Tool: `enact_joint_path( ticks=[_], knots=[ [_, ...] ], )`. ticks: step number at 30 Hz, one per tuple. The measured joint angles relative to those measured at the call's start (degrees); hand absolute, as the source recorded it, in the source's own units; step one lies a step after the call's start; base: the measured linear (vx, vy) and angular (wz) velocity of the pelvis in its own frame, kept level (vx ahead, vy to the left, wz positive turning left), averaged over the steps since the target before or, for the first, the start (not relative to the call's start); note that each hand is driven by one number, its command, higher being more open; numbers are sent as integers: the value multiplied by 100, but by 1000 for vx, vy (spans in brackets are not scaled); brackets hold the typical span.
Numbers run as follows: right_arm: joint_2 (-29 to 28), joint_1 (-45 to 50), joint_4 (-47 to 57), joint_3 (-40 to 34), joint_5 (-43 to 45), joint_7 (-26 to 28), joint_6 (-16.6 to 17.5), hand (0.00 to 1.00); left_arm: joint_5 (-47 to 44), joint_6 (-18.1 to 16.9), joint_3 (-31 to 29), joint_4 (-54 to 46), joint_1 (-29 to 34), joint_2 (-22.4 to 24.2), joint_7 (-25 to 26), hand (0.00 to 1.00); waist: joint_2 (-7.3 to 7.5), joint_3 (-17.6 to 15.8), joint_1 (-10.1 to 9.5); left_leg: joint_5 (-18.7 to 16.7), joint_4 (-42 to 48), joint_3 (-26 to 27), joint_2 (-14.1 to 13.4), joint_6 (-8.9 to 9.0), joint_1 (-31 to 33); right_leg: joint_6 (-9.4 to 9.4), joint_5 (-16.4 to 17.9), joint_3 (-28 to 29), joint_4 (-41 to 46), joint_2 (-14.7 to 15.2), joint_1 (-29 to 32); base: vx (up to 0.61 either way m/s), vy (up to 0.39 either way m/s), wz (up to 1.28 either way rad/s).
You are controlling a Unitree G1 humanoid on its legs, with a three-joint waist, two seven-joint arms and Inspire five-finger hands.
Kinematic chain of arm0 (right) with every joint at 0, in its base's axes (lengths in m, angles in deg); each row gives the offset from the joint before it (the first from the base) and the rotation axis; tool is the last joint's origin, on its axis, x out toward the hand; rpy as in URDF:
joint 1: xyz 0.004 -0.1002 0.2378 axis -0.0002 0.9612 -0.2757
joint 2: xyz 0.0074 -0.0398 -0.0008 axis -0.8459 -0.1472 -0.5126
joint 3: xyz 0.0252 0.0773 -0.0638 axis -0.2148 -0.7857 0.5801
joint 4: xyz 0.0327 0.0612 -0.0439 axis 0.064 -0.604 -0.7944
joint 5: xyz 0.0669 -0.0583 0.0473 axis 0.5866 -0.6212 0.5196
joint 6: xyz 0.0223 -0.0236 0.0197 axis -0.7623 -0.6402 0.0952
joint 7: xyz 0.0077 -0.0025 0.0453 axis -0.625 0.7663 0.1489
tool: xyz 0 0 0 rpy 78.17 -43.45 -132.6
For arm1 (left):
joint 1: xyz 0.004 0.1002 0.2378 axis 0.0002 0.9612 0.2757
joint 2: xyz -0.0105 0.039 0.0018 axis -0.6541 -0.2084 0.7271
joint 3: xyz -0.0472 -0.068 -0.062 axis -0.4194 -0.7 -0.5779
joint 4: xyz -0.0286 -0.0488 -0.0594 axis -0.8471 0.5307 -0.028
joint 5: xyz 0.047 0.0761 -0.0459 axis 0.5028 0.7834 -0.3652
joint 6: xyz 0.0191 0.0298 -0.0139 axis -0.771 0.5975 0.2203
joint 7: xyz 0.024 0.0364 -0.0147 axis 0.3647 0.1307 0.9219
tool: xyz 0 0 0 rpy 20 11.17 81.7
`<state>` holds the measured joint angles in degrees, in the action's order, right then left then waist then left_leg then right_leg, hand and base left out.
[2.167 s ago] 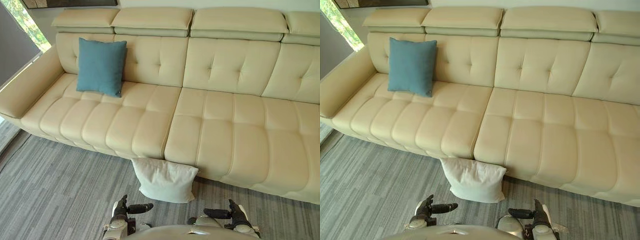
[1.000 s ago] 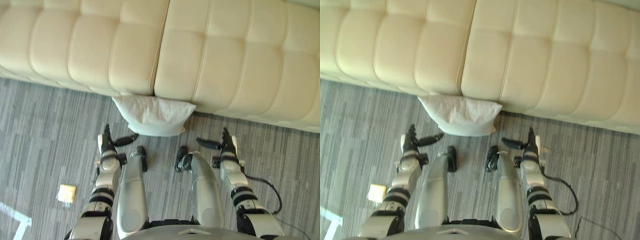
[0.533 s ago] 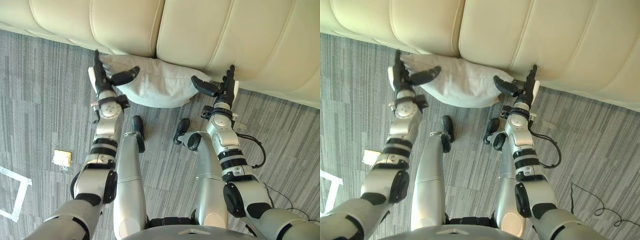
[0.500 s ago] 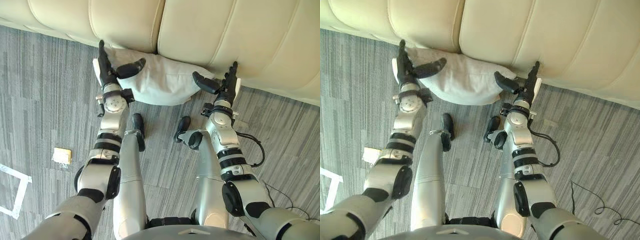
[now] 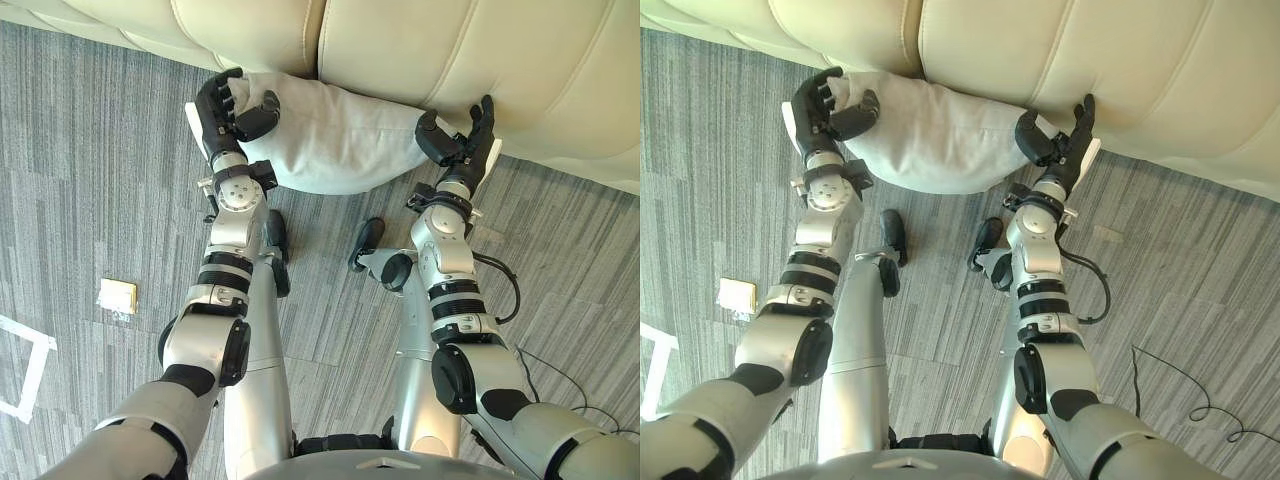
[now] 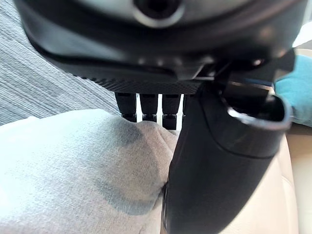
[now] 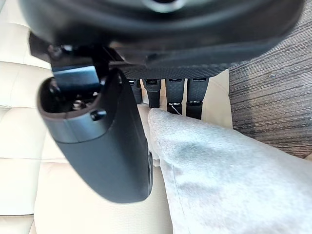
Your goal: Pick up cushions and gather them together orderly.
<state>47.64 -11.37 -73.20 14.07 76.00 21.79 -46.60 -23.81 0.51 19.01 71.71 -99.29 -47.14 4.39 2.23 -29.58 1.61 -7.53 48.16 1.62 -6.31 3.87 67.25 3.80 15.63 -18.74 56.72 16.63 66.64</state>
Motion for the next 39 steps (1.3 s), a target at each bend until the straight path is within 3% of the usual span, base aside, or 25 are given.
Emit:
enact_joint_path(
  ticks=[2, 7, 17, 27, 32, 39],
  knots=[
    [4, 56, -207, 100, 5, 61, -8, 0, -6, 7, -8, 28, 194, 82, 68, 0, -2, 1, -1, 49, -114, -29, -9, 40, -142, 11, -6, -46, -75, -31, -136, -13, -7, 2],
    [-62, 591, -938, 960, 359, 315, -507, 0, -7, 56, 18, 14, 600, 442, 156, 0, -22, 11, -115, 164, -458, -72, -27, 117, -506, 13, -6, -145, -291, -100, -464, 7, -28, 4],
    [-101, 1362, -467, 1633, 552, 183, -550, 0, 9, 80, 121, -552, 1303, 655, 244, 0, -24, 14, -115, 160, -617, -40, -136, 96, -1147, -42, -99, -162, -614, -271, -1148, -7, 42, -7],
    [-84, 1850, 227, 1786, 541, 23, -549, 0, -1, 137, 125, -901, 1953, 653, 239, 0, -26, 12, -131, 157, -701, -8, -225, 114, -1574, -6, -132, -171, -758, -397, -1565, -8, 34, -6],
    [-82, 2306, 1255, 1785, 509, -85, -544, 0, -7, 163, 391, -1653, 2499, 708, 211, 0, -20, 20, -153, 201, -1106, 90, -243, 113, -2252, -34, -203, -176, -1144, -476, -2190, 38, 36, -5],
    [-5, 3375, 2546, 1846, 80, -73, -430, 0, -9, 4, 1096, -2707, 3520, 720, 76, 0, -23, 247, -185, 267, -2031, 355, -220, 141, -3810, -134, -324, -127, -1994, -626, -3590, 112, 26, -9]
  ],
)
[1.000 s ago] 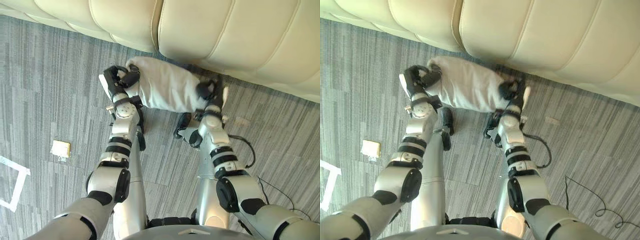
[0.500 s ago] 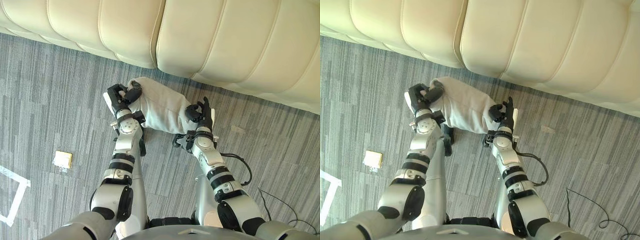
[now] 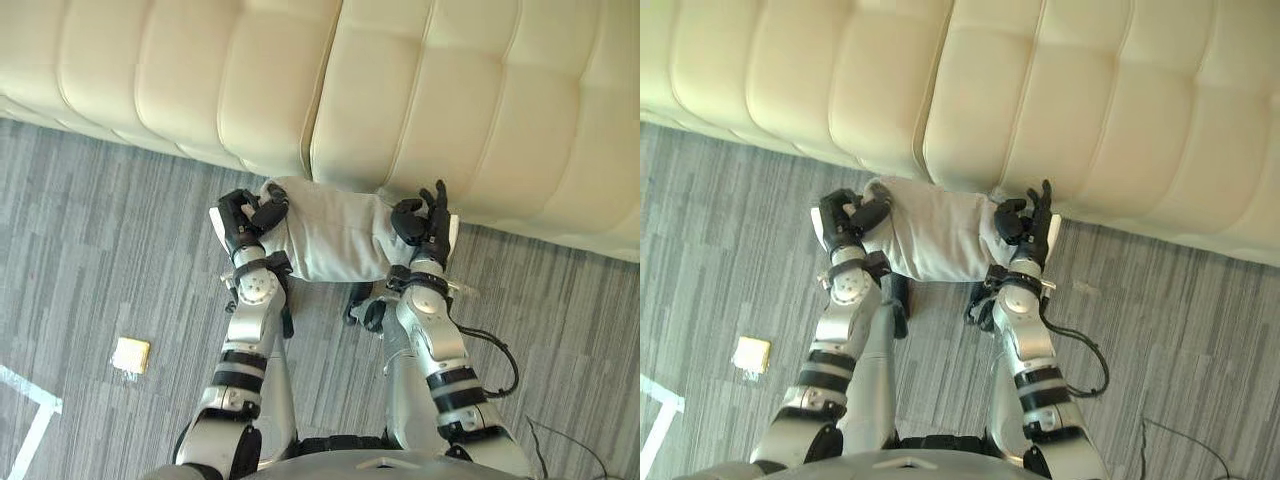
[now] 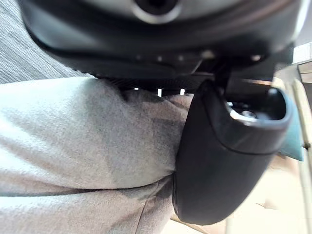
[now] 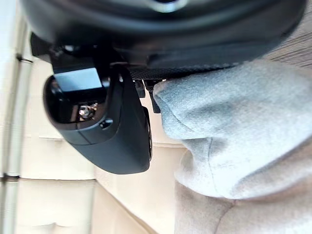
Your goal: Pick up cushions and gather them together orderly.
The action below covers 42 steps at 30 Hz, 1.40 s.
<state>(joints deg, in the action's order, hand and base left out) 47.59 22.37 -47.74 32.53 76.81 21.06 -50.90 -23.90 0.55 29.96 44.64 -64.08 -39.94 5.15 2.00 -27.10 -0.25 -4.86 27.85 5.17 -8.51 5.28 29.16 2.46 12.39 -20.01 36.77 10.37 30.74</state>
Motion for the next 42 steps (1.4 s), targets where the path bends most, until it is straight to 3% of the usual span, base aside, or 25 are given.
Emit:
enact_joint_path(
  ticks=[2, 5, 11, 13, 15, 18, 19, 20, 23, 24, 25, 26, 28, 30, 32, 34, 35, 37, 38, 39, 40, 42],
  knots=[
    [80, 311, 193, 70, -96, 42, 1, 0, -2, -45, 210, -173, 246, -9, -56, 0, -1, 112, -5, 44, -294, 67, 17, 15, -386, -30, -17, 17, -206, -33, -306, 134, 6, -10],
    [252, 845, 211, 231, -247, 145, 6, 0, -43, -151, 639, -287, 748, -65, -161, 0, -32, 628, 26, 156, -931, 196, 66, 52, -959, -54, -26, 53, -584, -133, -699, 185, -24, -12],
    [547, 1318, 185, 550, -444, 549, 166, 0, -112, -159, 1372, -291, 1336, -415, -515, 0, -205, 1062, 98, 208, -1524, 371, -17, 108, -1831, -82, -39, 209, -1052, -388, -1390, 138, -40, -21],
    [530, 1375, 178, 747, -448, 667, 218, 0, -123, -128, 1671, -286, 1542, -404, -697, 0, -209, 1065, 102, 33, -1135, 358, -127, 50, -1856, -87, -22, 215, -1138, -482, -1627, 70, -29, -10],
    [518, 1503, 172, 875, -449, 743, 291, 0, -297, -45, 1931, -174, 1721, -296, -828, 0, -206, 1061, 109, -75, -136, 184, -202, -20, -1605, -67, 83, 171, -1186, -502, -1935, 28, -46, 5],
    [466, 1674, 169, 856, -448, 738, 348, 0, -464, 4, 1886, -168, 1849, -236, -805, 0, -250, 1138, 101, -115, 743, 4, -273, -67, -1281, 55, 219, 163, -1224, -521, -2205, 20, -20, 9],
    [492, 1678, 169, 829, -448, 728, 352, 0, -469, 4, 1879, -175, 1833, -236, -794, 0, -266, 1158, 74, -272, 744, -35, -249, -44, -1216, 87, 239, 175, -1236, -519, -2197, 21, 17, 10],
    [496, 1666, 169, 749, -445, 707, 352, 100, -470, 3, 1856, -179, 1811, -242, -784, 0, -280, 1167, 65, -424, 559, -115, -175, -29, -1166, 120, 258, 188, -1256, -509, -2199, 36, 36, 6],
    [498, 1595, 141, 594, -428, 590, 352, 100, -467, 24, 1872, -179, 1808, -254, -744, 0, -294, 1191, 59, -491, -424, -256, 146, 23, -1002, 96, 283, 246, -1326, -434, -2192, 100, 105, -9],
    [495, 1496, 23, 581, -428, 553, 354, 100, -464, 70, 1898, -178, 1816, -269, -718, 0, -316, 1230, 38, -192, -1073, -298, 231, 45, -1030, -29, 315, 345, -1332, -439, -2180, 215, 161, -61],
    [463, 1468, -112, 605, -430, 560, 353, 100, -461, 137, 1935, -175, 1846, -307, -718, 0, -283, 1332, 19, 348, -1216, -230, 275, -41, -1178, -227, 371, 558, -1304, -425, -2168, 283, 197, -68],
    [440, 1473, -154, 610, -433, 562, 353, 100, -451, 150, 1942, -175, 1856, -322, -719, 0, -235, 1369, 19, 402, -1146, -157, 305, -117, -1189, -330, 378, 632, -1273, -382, -2159, 335, 186, -53],
    [376, 1498, -221, 606, -448, 569, 345, 100, -445, 172, 1957, -174, 1874, -336, -719, 0, -129, 1449, 35, 181, -942, 26, 400, -221, -1195, -470, 438, 754, -1217, -224, -2160, 363, 208, -34],
    [375, 1495, -311, 598, -491, 601, 305, 100, -442, 180, 1987, -174, 1876, -344, -729, 0, -67, 1480, 56, -105, -859, 361, 521, -394, -1460, -613, 377, 972, -581, 37, -2003, 356, 216, -54],
    [346, 1449, -473, 582, -647, 613, 207, 100, -439, 208, 1980, -175, 1902, -441, -740, 0, -36, 1493, 77, -232, -1048, 542, 612, -539, -1924, -507, 14, 954, 684, 359, -1583, 294, 155, -43],
    [300, 1450, -574, 609, -683, 627, 192, 100, -430, 248, 1943, -179, 1937, -536, -746, 0, -35, 1496, 100, -240, -1217, 536, 574, -552, -2277, -404, -48, 886, 1072, 432, -1502, 221, 62, -15],
    [268, 1396, -584, 614, -741, 632, 193, 100, -422, 247, 1864, -225, 1979, -585, -722, 0, -50, 1499, 104, -252, -1465, 540, 458, -534, -2580, -360, 146, 746, 868, 381, -1455, 197, -18, -9],
    [256, 1295, -584, 608, -835, 631, 194, 100, -411, 246, 1836, -269, 1988, -641, -723, 0, -34, 1510, 104, -254, -1606, 568, 370, -506, -2701, -373, 171, 666, 252, 269, -1369, 177, -92, -12],
    [225, 1253, -545, 600, -994, 594, 195, 100, -387, 246, 1838, -300, 2051, -705, -733, 0, 119, 1603, 111, -272, -1609, 707, 420, -385, -2734, -512, -365, 660, -1073, 192, -1403, 183, -202, -12],
    [223, 1271, -523, 593, -1019, 583, 197, 100, -353, 241, 1831, -274, 2072, -700, -743, 0, 149, 1628, 123, -314, -1609, 707, 481, -314, -2745, -486, -528, 720, -1230, 183, -1400, 232, -230, -19],
    [325, 1327, -462, 487, -1161, 534, 194, 100, -281, 280, 1837, -255, 2150, -545, -746, 0, -113, 1703, 114, -388, -1686, 676, 250, -191, -2822, -421, -598, 624, -1425, -58, -1571, 192, -179, -14],
    [358, 1528, -377, 234, -1333, 471, 162, 100, -200, 281, 1840, -255, 2274, -420, -791, 0, -209, 1755, 116, -374, -1803, 680, 91, -168, -3011, -357, -639, 577, -1690, -264, -1821, 166, -144, -14]
  ],
)
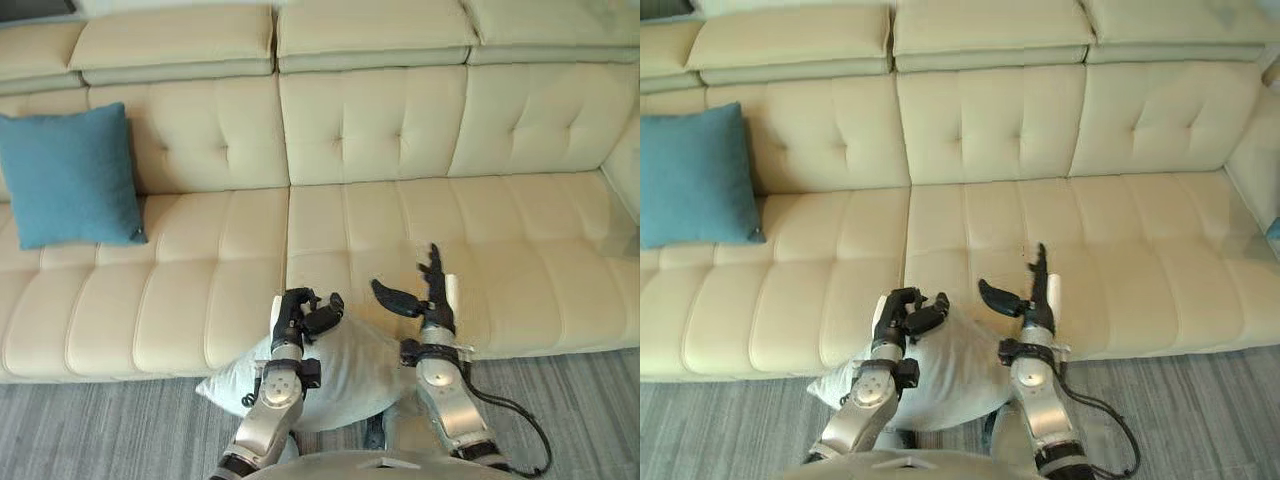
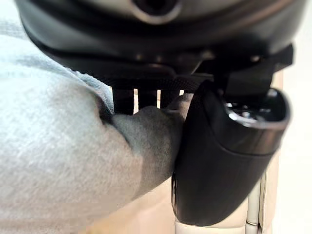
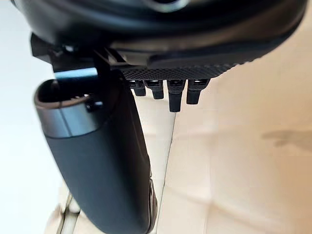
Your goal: Pick up cushions and gather them together orderly.
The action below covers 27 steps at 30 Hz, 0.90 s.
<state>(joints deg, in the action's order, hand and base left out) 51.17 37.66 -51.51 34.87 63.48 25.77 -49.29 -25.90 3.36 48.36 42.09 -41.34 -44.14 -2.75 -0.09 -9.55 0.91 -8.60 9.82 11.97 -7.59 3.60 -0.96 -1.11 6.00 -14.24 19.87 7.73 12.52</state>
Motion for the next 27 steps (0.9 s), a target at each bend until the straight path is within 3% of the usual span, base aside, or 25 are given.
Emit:
enact_joint_path(
  ticks=[2, 8, 13, 20, 25, 27],
  knots=[
    [-1, 350, 249, -463, -62, -136, -13, 100, 1, 1, 0, 0, 100, 113, -21, 0, -67, 81, -1, 24, -166, -6, -110, 35, -225, 22, -14, -23, -271, -173, -288, 150, -104, -11],
    [-77, 1080, 553, -1430, -57, -298, -61, 100, 3, 16, -64, -29, 96, 123, -86, 0, -104, 320, 83, 123, -192, -174, -24, 121, -307, -80, -181, -65, -770, -160, -614, 65, 19, 3],
    [-172, 1417, 170, -1487, 651, 72, -95, 100, 0, 20, -76, -30, 91, 72, -136, 0, -33, 413, 104, 487, -243, -268, 192, 100, -298, -166, -506, -138, -1398, -13, -959, -28, 24, 14],
    [-365, 1491, -769, -1502, 1454, 592, -178, 100, -15, 22, -80, -28, 92, 7, -253, 0, -62, 466, 108, 535, -447, -333, 81, 156, -292, -38, -702, -218, -1646, -173, -1000, -64, 2, 3],
    [-364, 1387, -1432, -1494, 1666, 910, -203, 100, -19, 20, -214, -28, 75, -94, -382, 0, -74, 491, 215, 535, -898, -390, -33, 166, -264, 12, -1167, -410, -2240, -408, -1061, -136, 13, 13],
    [-391, 1383, -1463, -1427, 1659, 944, -217, 100, -20, 20, -224, -10, 92, -173, -384, 0, -13, 518, 212, 566, -915, -391, 27, 196, -200, -4, -1349, -405, -2446, -395, -1081, -151, 25, 2]
  ],
)
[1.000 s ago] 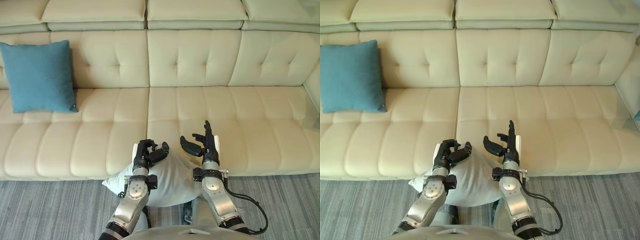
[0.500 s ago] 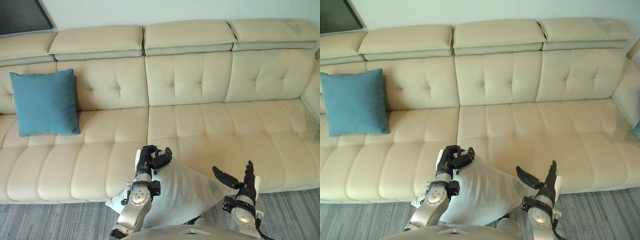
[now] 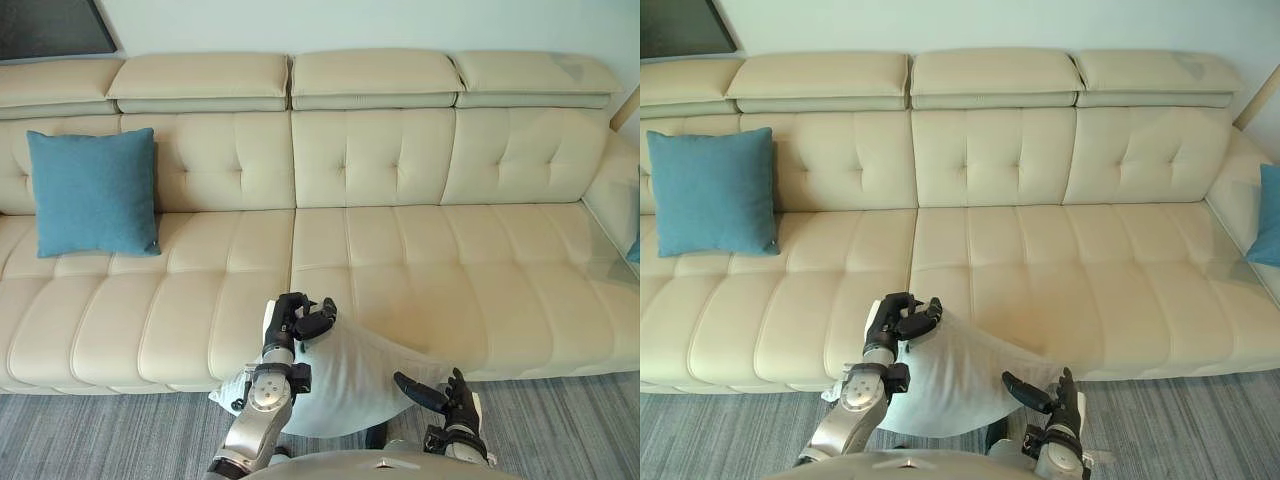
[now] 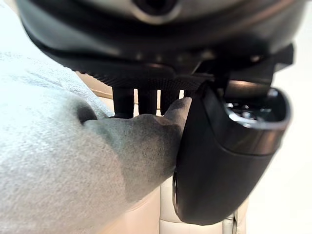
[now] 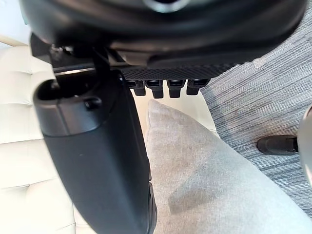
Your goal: Pick up cushions and gather them together orderly.
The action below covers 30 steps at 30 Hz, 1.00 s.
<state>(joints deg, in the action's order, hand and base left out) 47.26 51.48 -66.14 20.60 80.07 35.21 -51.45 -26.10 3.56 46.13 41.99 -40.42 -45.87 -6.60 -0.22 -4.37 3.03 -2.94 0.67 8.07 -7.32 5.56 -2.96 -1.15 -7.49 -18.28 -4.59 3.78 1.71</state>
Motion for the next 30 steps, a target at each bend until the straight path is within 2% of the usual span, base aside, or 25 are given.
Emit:
enact_joint_path(
  ticks=[4, 10, 14, 22, 25, 30],
  knots=[
    [-50, 17, -1, 36, -67, 35, -35, 100, 1, 1, -12, 50, 6, -5, 4, 0, 43, -10, 2, 17, -2, 11, 59, -55, 41, -51, -63, 8, -48, 57, -5, -147, 29, 0],
    [-50, 41, -210, -14, -17, -22, -50, 100, 1, 1, 2, 49, 4, 8, -11, 0, 81, -19, 48, 3, -32, 4, 33, -32, 74, -57, -63, 18, -46, 37, 38, -20, 2, 0],
    [-43, -21, -547, -16, 413, 17, -48, 100, -3, -1, -4, 49, -7, 9, -15, 0, 80, -18, 55, 51, -54, 41, 16, -12, 52, -28, -54, 51, -28, 28, 67, 56, 12, -4],
    [-12, -397, -950, -99, 701, 106, 49, 100, -10, -1, 9, 47, -26, -29, -50, 0, 87, -15, 65, 51, -90, 47, 93, -13, -37, -38, -63, 63, -27, 72, 27, 21, 30, 0],
    [-5, -497, -1071, -99, 1124, 122, 68, 100, -10, -2, 17, 37, -25, -100, -46, 0, 107, -2, 64, 56, -67, 5, 110, -24, -18, -52, -73, 8, -29, 95, 12, -52, 20, 7],
    [90, -611, -1346, -96, 1538, 250, 220, 100, -81, -2, 26, 0, -20, -101, -47, 0, 111, -2, 64, 71, -52, -40, 121, -45, -4, -67, -84, -6, -30, 113, -1, -49, 15, 4]
  ],
)
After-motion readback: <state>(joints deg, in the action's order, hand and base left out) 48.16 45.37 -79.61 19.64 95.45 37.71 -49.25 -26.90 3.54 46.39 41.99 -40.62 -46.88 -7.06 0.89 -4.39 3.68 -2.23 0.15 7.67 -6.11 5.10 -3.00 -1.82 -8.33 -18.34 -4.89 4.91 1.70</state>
